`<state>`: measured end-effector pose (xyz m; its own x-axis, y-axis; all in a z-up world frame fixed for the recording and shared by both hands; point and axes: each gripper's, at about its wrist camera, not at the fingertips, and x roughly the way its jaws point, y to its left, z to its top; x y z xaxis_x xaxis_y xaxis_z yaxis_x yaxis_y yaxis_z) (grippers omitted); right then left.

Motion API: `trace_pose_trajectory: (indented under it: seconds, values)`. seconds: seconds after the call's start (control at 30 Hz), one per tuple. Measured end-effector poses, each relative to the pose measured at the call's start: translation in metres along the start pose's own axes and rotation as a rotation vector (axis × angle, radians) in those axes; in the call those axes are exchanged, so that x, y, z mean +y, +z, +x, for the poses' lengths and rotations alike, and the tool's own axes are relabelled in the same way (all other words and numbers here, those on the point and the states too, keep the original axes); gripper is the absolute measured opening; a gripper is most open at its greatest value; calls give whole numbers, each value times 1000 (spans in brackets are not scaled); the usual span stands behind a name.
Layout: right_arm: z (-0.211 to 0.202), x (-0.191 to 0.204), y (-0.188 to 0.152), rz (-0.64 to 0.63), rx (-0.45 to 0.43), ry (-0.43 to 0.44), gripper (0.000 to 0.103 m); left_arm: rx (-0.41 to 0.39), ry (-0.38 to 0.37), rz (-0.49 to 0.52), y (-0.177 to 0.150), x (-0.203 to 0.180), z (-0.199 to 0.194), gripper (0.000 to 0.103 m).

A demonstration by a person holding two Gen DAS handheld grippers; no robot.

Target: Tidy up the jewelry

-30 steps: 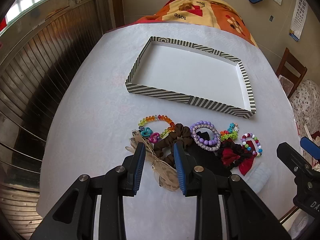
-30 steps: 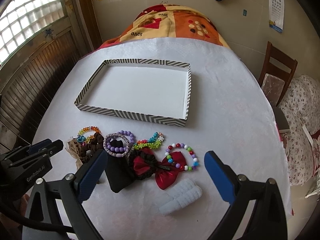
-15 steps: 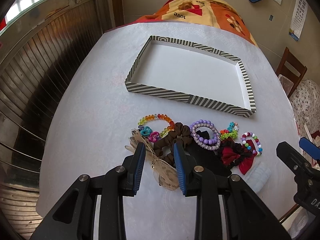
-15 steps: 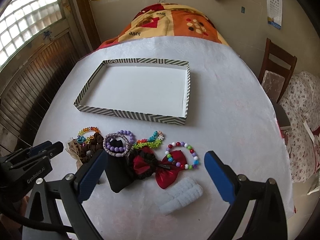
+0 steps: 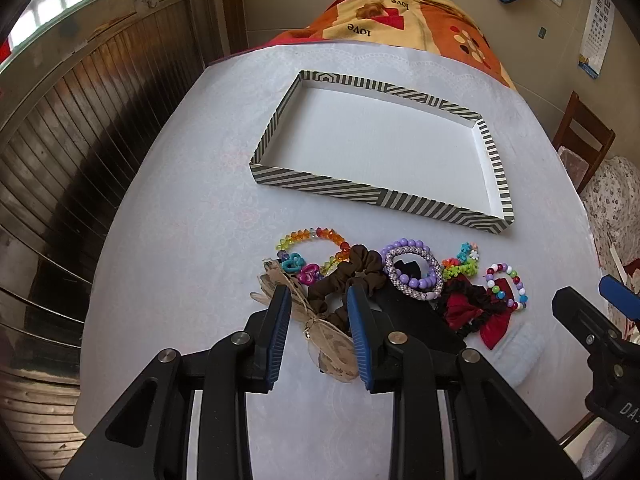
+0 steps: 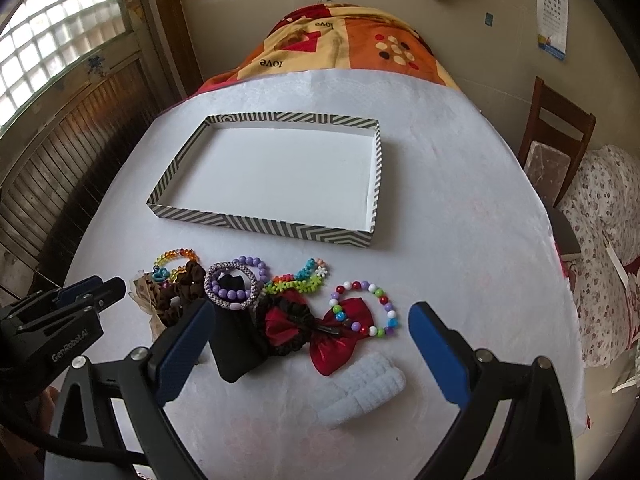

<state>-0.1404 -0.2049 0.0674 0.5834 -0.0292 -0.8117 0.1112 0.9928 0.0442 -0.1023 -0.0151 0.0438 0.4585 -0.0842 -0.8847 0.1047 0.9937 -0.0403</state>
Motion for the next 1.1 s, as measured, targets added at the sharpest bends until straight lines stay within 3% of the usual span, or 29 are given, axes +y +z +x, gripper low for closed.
trace_pose_trajectory:
  seconds: [1.1]
  values:
    - [12, -5, 4, -54, 31, 25, 100, 33, -28, -25, -1, 7, 11, 21]
